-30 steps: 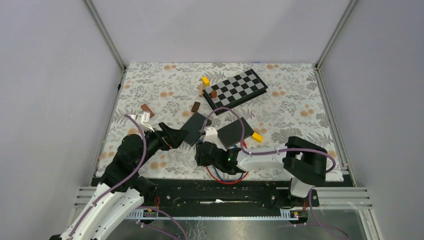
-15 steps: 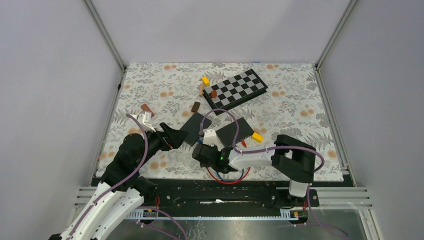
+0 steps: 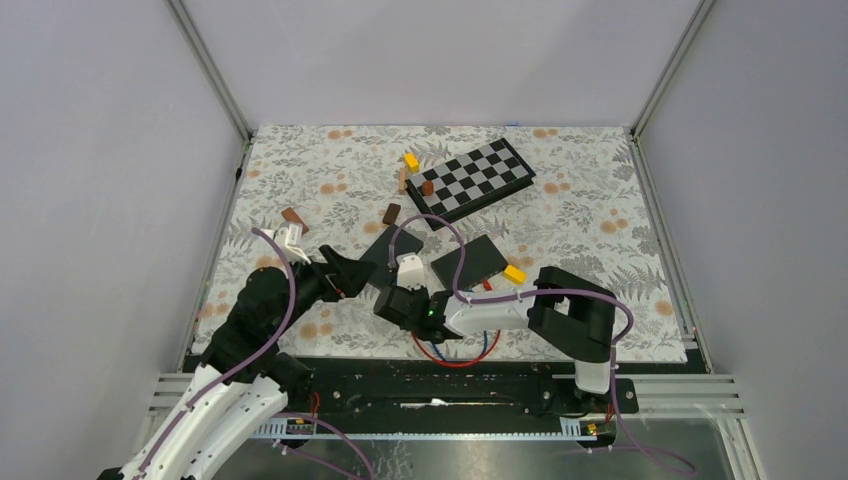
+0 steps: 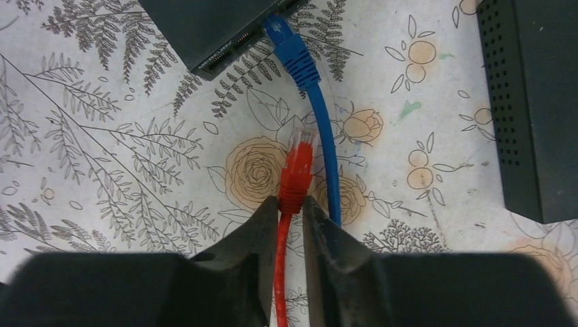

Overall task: Insert the plug into the switch port
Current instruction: Pick up the connector from the center of the board.

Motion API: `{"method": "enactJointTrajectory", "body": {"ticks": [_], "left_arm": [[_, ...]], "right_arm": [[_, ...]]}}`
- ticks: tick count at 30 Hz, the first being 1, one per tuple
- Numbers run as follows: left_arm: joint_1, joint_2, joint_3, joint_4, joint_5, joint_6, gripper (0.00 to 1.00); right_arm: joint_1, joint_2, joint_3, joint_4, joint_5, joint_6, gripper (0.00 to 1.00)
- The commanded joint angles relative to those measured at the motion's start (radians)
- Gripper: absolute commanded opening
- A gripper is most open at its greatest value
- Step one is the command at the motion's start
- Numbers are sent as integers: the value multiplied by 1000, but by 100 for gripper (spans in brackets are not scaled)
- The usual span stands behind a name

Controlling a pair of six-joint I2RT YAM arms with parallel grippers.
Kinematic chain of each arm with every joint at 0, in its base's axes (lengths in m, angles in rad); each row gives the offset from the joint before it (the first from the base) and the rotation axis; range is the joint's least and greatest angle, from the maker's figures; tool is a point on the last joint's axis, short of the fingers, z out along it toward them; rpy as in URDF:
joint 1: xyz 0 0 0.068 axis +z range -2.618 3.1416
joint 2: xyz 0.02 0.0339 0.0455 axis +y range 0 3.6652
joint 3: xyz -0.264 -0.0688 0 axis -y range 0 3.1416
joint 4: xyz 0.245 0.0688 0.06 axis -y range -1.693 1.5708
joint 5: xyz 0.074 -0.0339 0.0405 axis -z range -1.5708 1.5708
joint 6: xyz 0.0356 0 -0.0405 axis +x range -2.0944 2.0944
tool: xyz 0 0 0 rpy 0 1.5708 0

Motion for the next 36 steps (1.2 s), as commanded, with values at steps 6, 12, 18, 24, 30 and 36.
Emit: {"method": "enactJointTrajectory", "body": {"ticks": [6,12,18,24,30,36], "left_arm": [[2,-21,0,33,-22,13,88],[2,-24,2,64,-8,22,88],[2,-92,-29,218,112,39,89],[2,-83,-31,359,259,11,91],[2,18,-58,509,447,-15,83],[3,63,-181,675,496,-90,80]], "right_arm": [[-1,-34,-33,6,30,-30,2],[-2,-273,-283,368,-84,-124,0],[-57,-546,-549,687,-297,-148,0],[-109,-754,-686,808,-399,-156,0],[-137,-942,-769,831,-411,-160,0],[-143,-1059,-833,839,-421,-157,0]]}}
